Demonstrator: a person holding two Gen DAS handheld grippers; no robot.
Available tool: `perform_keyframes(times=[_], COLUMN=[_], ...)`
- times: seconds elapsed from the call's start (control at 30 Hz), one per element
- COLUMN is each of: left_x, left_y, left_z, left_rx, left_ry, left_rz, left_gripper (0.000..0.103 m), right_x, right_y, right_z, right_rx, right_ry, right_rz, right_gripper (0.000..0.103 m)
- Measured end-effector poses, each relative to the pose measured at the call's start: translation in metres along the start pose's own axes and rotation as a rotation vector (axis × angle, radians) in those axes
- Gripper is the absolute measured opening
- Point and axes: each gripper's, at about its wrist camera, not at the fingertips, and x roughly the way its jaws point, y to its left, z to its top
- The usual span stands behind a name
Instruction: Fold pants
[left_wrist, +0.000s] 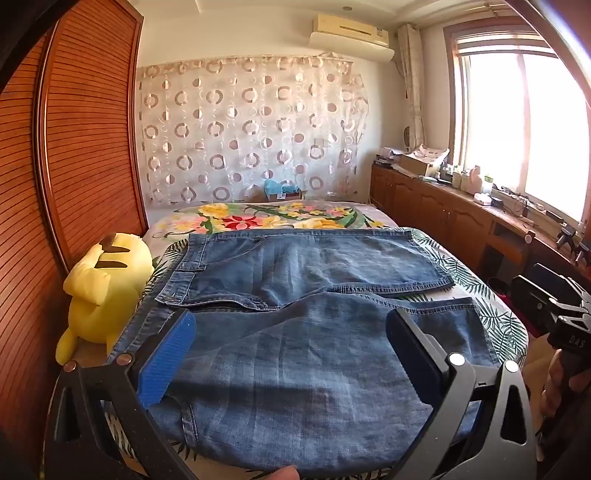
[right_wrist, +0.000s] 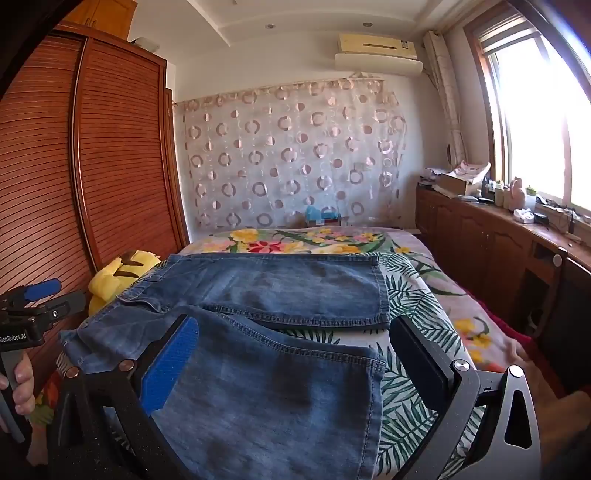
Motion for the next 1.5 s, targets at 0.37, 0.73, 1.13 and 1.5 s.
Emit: perform_keyframes(times=[0.37,0.73,1.13,1.5], left_x=[0.0001,0.0008,0.0006,0.0006], left_y=[-0.0003,-0.0015,-0.0018,-0.002], left_z=[0.0003,0.0006,0.0006,0.0005], left_rx=[0.006,0.012,0.014,0.016], left_ry=[0.002,0.004,0.004,0.004], left_rz=[0.001,0.004,0.006,0.007], left_gripper=[0.103,0.103,0.103,0.103], right_x=[-0.0005,-0.0015,-0.0006,-0.0015], right_y=[0.0028,-0.0004,0.0002,-0.0001], right_z=[0.0025,0.0005,-0.0001,-0.0005], right_rx=[0.001,0.011,0.013,0.014], right_ry=[-0.004,-0.017,-0.012,-0.014], right_rz=[-0.002,-0.007,-0.004,-0.004], right_gripper=[0.103,0.103,0.103,0.103])
